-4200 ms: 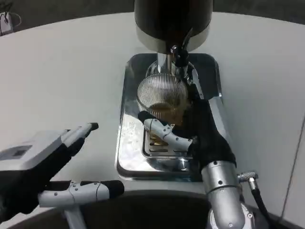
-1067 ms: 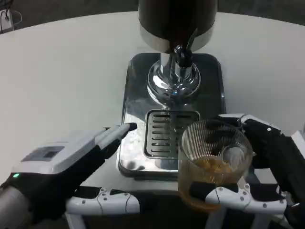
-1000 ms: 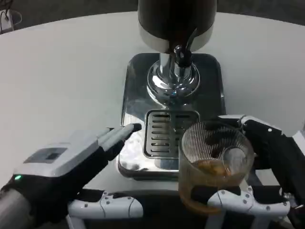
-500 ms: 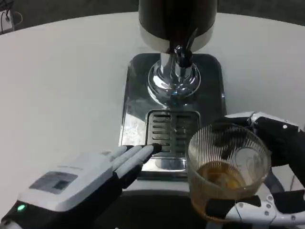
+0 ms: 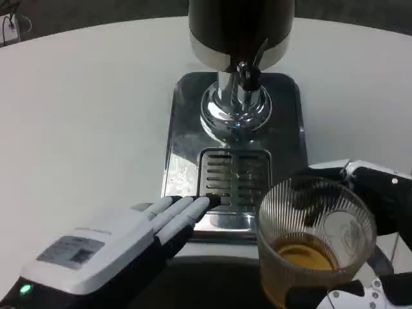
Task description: Grasp the cup under the faucet to collect the drink, then remove the cup.
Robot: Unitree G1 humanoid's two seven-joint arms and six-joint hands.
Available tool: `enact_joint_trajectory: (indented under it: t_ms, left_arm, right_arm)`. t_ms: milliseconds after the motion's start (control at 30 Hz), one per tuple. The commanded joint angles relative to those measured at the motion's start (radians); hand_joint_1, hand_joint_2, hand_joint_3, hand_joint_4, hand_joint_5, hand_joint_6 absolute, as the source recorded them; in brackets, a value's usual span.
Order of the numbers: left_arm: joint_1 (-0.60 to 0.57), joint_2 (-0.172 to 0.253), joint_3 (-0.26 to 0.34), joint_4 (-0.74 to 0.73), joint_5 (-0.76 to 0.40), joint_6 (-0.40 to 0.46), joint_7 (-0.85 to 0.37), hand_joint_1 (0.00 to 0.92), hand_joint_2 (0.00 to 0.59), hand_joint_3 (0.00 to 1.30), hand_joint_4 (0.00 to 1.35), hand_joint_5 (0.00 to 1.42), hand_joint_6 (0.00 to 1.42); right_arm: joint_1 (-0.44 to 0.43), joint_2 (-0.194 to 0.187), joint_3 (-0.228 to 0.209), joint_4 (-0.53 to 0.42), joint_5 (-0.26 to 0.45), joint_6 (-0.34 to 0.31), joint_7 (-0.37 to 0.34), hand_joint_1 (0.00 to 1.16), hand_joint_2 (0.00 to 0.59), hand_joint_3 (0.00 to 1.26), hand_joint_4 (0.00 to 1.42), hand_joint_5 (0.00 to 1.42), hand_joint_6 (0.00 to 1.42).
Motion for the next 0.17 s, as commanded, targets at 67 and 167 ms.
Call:
enact_joint_trajectory:
  t_ms: [67,167]
  left_arm:
    - [0.011,-0.004,0.012,-0.015,0.002,0.002,-0.016,0.000,0.007,0.00,0.00,0.00,0.04]
    - [0.011,-0.006,0.013,-0.015,0.001,0.004,-0.019,0.000,0.007,0.00,0.00,0.00,0.04]
  right_arm:
    - [0.011,0.000,-0.009,-0.037,0.030,-0.042,0.004,1.00,0.118,1.02,1.21,1.33,1.42]
    - [0.018,-0.002,-0.010,-0.041,0.032,-0.046,0.006,1.00,0.118,1.02,1.21,1.33,1.42]
